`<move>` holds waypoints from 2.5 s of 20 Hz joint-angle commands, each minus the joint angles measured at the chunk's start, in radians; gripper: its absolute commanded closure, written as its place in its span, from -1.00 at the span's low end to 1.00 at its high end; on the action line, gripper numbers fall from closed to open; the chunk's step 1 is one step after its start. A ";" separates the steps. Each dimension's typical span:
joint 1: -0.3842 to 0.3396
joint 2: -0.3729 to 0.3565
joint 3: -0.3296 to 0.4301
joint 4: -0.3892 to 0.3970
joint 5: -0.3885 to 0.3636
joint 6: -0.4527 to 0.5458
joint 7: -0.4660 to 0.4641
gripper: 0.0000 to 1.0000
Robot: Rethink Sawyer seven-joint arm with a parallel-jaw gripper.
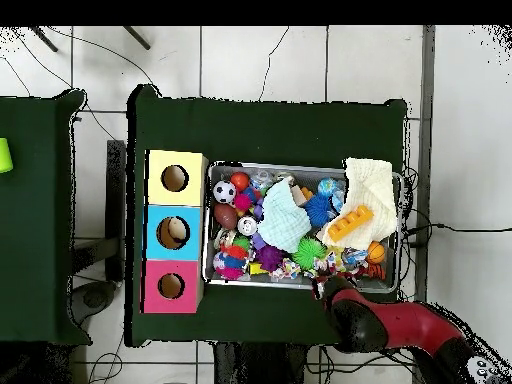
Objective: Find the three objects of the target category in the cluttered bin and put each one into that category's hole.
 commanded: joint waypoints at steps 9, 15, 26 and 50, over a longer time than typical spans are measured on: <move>-0.041 -0.194 0.142 0.094 0.151 0.175 0.017 1.00; 0.044 -0.367 0.140 0.169 0.275 0.220 0.075 1.00; 0.269 -0.460 0.080 0.127 0.476 0.337 0.135 1.00; 0.753 -0.253 -0.195 -0.196 0.668 0.407 0.275 1.00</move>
